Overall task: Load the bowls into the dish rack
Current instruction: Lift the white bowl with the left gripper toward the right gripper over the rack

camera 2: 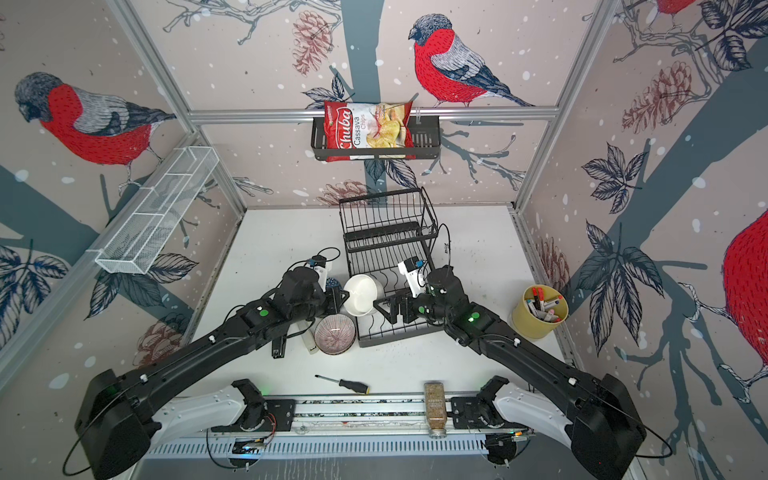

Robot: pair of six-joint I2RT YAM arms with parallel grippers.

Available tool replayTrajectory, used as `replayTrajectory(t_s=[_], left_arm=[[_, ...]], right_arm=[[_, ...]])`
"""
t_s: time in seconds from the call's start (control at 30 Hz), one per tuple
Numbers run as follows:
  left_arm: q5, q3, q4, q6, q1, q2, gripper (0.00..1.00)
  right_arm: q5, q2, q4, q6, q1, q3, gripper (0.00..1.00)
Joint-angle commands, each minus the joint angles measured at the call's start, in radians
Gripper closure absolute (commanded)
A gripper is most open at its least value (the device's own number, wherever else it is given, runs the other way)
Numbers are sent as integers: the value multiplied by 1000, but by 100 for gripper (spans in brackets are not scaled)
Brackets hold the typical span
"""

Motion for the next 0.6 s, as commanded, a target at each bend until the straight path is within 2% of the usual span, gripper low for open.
replayTrajectory(t_s=[0.0, 0.17, 0.4, 0.57], left_arm=[[49, 22, 132, 4, 0, 16, 100], [68, 18, 166, -2, -1, 38, 100], [77, -2, 218, -14, -1, 51, 100], [81, -8, 244, -18, 0, 61, 100]], right_arm=[[-28, 12, 49, 14, -4, 2, 0], [-39, 30, 70, 20, -7, 13, 8], [-42, 44, 84, 33, -14, 23, 13], [-56, 44, 95, 40, -17, 27, 22]])
